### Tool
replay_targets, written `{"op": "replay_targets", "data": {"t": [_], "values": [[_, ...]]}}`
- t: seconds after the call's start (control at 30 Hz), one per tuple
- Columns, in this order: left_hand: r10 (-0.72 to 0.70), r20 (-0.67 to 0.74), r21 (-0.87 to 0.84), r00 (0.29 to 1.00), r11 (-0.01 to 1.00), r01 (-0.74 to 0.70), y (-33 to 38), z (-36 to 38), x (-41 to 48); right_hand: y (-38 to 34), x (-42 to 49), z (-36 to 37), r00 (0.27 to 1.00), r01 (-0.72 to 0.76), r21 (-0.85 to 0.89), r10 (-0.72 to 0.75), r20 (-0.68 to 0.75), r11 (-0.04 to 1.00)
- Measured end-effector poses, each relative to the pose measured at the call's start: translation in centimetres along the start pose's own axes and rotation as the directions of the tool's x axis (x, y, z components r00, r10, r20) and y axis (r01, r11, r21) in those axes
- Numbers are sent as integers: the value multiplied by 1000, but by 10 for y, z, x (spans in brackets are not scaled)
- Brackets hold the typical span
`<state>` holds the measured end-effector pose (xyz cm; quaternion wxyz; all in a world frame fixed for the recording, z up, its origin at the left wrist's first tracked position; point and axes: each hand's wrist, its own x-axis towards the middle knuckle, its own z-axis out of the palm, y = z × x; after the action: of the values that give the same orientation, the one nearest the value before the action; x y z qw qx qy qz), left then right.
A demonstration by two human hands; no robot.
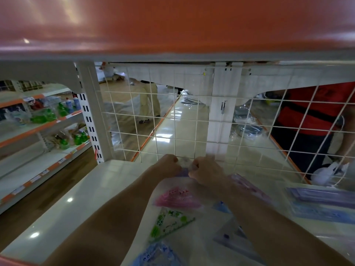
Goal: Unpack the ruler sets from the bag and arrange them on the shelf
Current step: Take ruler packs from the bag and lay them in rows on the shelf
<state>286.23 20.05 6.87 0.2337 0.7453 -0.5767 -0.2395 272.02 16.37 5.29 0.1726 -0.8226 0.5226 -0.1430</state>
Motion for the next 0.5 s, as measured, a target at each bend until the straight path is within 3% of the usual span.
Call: {"op": "replay_targets", "data": {"t": [0.13, 0.2, 0.4, 0.5], "values": [[33, -24, -27, 999, 999, -34, -5, 7, -4, -1, -11, 6, 988, -43, 93, 56, -141, 995], [50, -32, -3, 998, 999, -51, -6, 8, -5, -4, -12, 5, 985, -83, 199, 111, -134, 976], [36, 38, 62, 999, 997, -38, -1, -2, -4, -13, 4, -9, 953, -255, 182, 215, 215, 950], [47, 109, 54, 993, 997, -53, 4, -10, -10, -12, 2, -21, 935, -217, 114, 173, 310, 969]]}}
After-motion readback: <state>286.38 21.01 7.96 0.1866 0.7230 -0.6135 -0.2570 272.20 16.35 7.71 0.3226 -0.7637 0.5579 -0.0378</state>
